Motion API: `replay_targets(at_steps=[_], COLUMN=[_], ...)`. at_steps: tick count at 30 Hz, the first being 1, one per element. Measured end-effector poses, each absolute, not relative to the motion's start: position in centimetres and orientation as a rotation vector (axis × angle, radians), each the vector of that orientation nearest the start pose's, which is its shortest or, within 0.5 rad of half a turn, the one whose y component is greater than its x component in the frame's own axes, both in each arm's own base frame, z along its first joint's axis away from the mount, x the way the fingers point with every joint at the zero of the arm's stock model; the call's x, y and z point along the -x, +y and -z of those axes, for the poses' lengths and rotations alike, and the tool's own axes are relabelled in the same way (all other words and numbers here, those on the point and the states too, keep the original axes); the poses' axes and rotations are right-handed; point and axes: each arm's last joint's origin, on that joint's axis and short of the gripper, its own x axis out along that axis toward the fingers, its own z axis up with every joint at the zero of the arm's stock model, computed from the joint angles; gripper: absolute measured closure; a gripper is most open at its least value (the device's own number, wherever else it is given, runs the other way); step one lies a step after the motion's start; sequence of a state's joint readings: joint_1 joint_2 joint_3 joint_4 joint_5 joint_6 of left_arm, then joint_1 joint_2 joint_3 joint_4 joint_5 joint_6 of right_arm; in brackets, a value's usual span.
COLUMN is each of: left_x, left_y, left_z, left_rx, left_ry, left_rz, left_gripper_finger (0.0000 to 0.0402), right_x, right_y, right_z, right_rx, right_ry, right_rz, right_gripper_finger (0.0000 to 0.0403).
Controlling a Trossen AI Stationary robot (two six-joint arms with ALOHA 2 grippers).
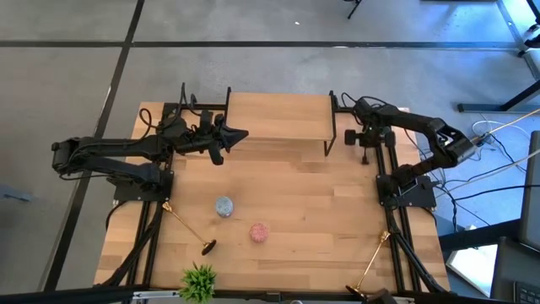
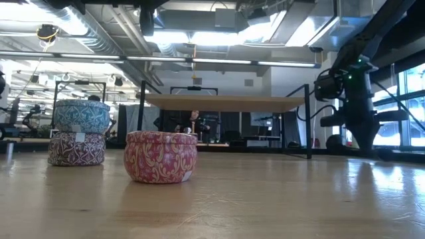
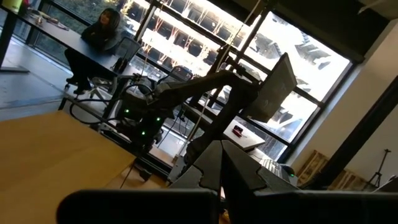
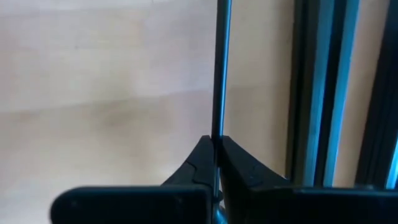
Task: Pick & Place candle stick holders
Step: Put the black candle holder on the shelf
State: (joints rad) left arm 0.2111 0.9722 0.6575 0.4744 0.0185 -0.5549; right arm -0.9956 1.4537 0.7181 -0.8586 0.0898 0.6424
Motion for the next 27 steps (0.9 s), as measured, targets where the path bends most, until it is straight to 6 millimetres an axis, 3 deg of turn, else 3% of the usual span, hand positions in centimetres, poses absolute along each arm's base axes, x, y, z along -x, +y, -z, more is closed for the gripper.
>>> replay_targets(at_steps=[10,27], left_x=[-21.4,-21.4], left_y=[4.5,4.5], left_z=[-31.8,-31.8], left_rx=[0.532,0.515], left_ry=[-0.208,-0.205], left_rz=[-0.143,-0.140], left_gripper_finger=[0.0400,0.0400], right_x=[-11.5,-11.4], right_y=[-16.0,-13.3], right_z=[-17.4,-29.4], right_rx=[-1.165,-1.014], right_ry=[1.201,1.039], right_rz=[1.261,1.215], right_gripper_finger=[0.0396,0.0396])
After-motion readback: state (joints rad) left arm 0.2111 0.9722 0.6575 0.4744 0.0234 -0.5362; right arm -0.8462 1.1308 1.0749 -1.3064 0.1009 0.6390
